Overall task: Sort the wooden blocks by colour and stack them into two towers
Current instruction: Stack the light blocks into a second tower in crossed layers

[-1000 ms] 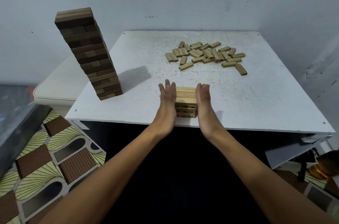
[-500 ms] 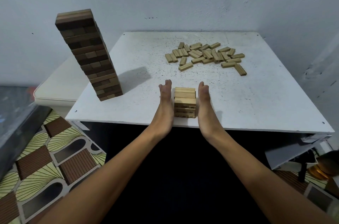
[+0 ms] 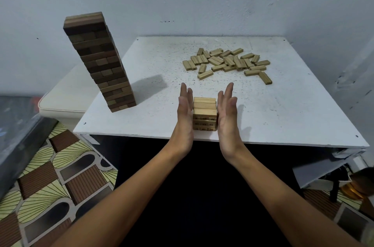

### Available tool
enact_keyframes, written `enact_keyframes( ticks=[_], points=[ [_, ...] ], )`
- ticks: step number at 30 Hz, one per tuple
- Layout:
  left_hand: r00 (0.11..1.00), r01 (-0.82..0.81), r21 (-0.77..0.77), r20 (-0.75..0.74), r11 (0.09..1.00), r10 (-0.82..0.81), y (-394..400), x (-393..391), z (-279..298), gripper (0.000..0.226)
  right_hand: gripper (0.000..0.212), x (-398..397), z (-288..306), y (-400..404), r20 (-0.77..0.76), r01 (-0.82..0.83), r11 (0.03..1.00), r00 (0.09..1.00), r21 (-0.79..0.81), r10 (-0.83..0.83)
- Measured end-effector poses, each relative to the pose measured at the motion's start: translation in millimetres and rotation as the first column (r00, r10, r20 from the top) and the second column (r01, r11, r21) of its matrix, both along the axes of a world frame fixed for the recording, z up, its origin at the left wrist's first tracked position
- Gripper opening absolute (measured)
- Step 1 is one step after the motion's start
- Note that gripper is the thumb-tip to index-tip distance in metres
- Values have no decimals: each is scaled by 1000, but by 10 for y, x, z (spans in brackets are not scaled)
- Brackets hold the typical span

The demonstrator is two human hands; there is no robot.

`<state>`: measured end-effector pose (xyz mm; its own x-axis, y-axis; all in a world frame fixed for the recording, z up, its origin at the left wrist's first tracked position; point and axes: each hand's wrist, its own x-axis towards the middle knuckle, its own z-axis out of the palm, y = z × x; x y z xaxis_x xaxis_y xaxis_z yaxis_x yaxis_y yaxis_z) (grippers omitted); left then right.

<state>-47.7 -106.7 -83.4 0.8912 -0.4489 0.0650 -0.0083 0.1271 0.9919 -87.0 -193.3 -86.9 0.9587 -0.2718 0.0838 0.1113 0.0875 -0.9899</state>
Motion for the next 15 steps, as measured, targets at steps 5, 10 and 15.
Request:
enact_keyframes(
  ticks=[5, 10, 15],
  points=[
    [1000, -5, 17, -4, 1000, 5, -29, -5, -17, 130, 120, 8, -3, 27, -3, 3, 1000, 1000, -17, -3],
    [1000, 0, 19, -4, 1000, 0, -35, 2, -37, 128, 121, 8, 11, 46, -9, 5, 1000, 1000, -14, -5],
    [1000, -3, 22, 14, 1000, 3, -42, -3, -36, 128, 121, 6, 14, 51, -14, 0, 1000, 1000, -16, 0]
  ],
)
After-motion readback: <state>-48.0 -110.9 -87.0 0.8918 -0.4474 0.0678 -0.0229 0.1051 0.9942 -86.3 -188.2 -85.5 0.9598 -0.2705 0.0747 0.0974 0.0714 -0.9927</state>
